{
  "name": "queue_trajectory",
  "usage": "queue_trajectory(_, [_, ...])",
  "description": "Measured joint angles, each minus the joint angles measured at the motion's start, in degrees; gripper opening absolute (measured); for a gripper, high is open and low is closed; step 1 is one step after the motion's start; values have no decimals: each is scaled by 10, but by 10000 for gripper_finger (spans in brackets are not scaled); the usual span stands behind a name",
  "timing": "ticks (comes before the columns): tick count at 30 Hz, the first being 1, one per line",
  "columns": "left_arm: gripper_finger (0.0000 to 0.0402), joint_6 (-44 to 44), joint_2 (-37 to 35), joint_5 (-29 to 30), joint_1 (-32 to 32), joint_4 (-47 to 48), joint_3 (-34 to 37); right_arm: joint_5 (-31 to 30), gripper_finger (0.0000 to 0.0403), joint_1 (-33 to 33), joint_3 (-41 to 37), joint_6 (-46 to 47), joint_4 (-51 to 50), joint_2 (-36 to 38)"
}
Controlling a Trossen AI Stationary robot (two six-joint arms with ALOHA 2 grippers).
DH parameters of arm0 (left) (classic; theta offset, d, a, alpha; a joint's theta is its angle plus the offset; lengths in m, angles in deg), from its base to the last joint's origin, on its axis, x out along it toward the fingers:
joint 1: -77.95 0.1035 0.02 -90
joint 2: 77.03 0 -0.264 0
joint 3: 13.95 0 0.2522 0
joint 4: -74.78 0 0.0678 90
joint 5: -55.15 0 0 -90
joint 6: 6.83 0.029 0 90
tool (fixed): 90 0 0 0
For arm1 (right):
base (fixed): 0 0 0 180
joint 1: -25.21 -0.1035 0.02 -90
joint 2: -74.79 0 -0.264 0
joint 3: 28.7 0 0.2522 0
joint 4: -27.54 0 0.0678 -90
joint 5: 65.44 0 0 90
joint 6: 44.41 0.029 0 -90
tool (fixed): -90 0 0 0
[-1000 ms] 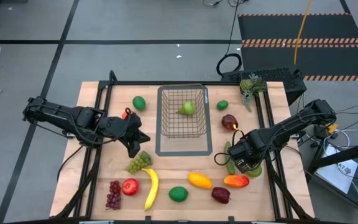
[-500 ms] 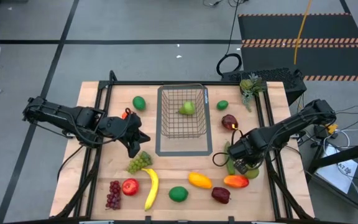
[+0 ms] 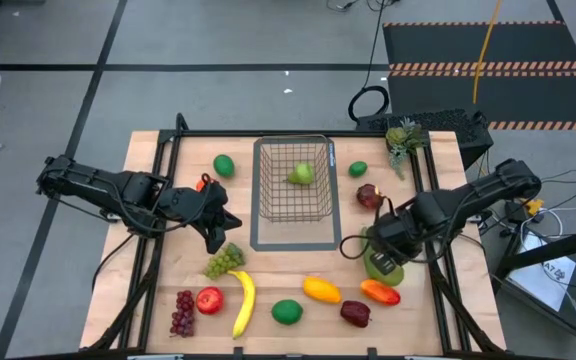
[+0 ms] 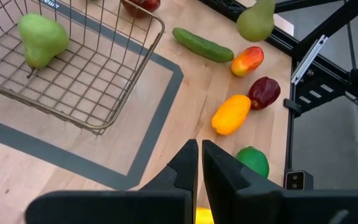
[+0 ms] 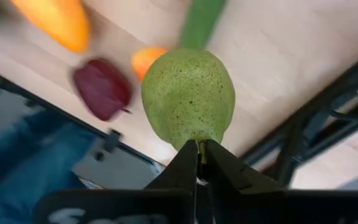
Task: Build produce basket
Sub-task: Put the green pear into the gold wire basket
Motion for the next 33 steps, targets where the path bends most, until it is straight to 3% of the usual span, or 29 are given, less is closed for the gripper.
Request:
queue_trajectory(6, [24,1,0,0,0,0,0,-56,9,0,58,41,33,0])
queue_trajectory(11, [24,-3,0,0,0,0,0,-123,9,0,74,48,130,0])
queue_trajectory(19, [24,-4,0,1,0,0,0,-307,9,4,74,43,353,0])
queue_trajectory(25, [24,-3,0,18,2,0,0,-393,9,24,74,-46,478,0])
queue_trajectory(33, [24,-3,0,24,15,-15,0,-395,9,88,73,-238,637,0])
